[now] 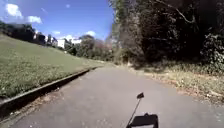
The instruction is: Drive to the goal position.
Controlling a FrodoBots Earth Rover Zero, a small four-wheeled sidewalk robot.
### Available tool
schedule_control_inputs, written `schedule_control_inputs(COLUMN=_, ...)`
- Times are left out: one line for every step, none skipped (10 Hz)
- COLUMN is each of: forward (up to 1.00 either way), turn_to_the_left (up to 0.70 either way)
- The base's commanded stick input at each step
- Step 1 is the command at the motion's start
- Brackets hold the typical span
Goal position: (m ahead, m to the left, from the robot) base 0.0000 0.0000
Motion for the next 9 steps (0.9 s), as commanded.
schedule_control_inputs(forward=0.49, turn_to_the_left=0.00)
schedule_control_inputs(forward=0.57, turn_to_the_left=0.00)
schedule_control_inputs(forward=0.65, turn_to_the_left=0.00)
schedule_control_inputs(forward=0.73, turn_to_the_left=0.00)
schedule_control_inputs(forward=0.81, turn_to_the_left=0.00)
schedule_control_inputs(forward=0.89, turn_to_the_left=0.00)
schedule_control_inputs(forward=0.97, turn_to_the_left=0.00)
schedule_control_inputs(forward=1.00, turn_to_the_left=0.00)
schedule_control_inputs(forward=1.00, turn_to_the_left=0.00)
